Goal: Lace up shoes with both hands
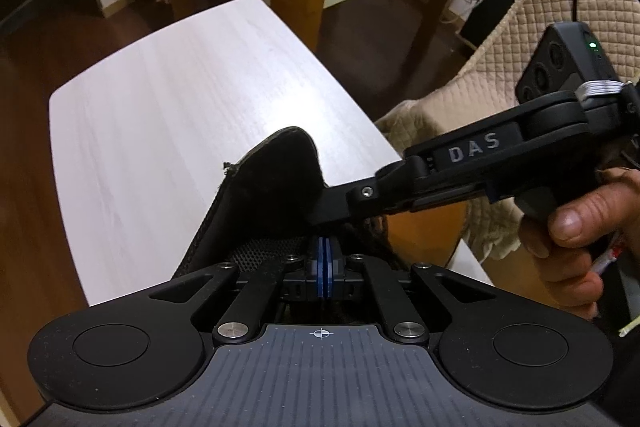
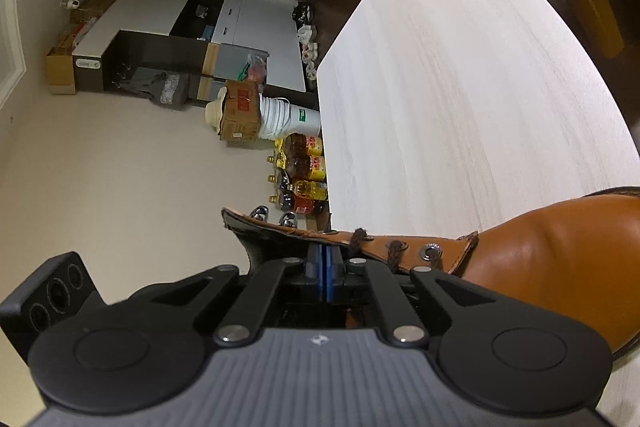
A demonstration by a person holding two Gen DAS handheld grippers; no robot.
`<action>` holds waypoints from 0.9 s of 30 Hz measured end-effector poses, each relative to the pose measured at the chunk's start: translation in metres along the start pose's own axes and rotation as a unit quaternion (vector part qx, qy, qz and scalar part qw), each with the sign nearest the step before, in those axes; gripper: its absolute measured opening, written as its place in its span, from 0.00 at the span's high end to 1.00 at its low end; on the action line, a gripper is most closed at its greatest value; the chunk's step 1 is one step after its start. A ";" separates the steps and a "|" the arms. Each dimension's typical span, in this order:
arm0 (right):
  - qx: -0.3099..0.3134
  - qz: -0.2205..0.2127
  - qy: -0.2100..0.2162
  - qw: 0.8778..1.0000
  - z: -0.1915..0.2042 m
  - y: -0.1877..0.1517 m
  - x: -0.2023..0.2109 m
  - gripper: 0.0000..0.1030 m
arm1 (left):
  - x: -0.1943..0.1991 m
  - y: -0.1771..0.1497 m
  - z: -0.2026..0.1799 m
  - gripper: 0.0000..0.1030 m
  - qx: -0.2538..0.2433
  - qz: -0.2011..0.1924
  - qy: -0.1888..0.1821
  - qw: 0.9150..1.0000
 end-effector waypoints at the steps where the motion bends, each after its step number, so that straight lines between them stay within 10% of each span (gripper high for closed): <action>1: -0.002 0.003 0.001 1.000 -0.001 0.000 0.001 0.96 | 0.000 0.000 0.000 0.99 0.000 -0.003 0.001 1.000; 9: 0.033 0.015 0.003 0.999 0.000 0.029 0.022 0.88 | 0.002 -0.001 -0.001 0.99 0.013 -0.020 0.010 1.000; 19: -0.081 0.092 0.041 0.992 -0.030 0.044 -0.029 0.97 | 0.005 -0.004 -0.002 0.99 0.048 -0.027 0.026 0.998; 27: 0.127 -0.006 -0.047 0.991 -0.002 0.124 -0.013 0.97 | 0.055 -0.017 0.001 0.89 0.146 -0.082 0.071 0.983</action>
Point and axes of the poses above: each gripper's, at about its wrist camera, not at the fingertips, and x roughly against the way its jaws point, z to its left, y to its top, the point moved 1 cm from there along -x, roughly the way its jaws point, and after that the axes turned 10 degrees about -z, right-handed, at the moved point
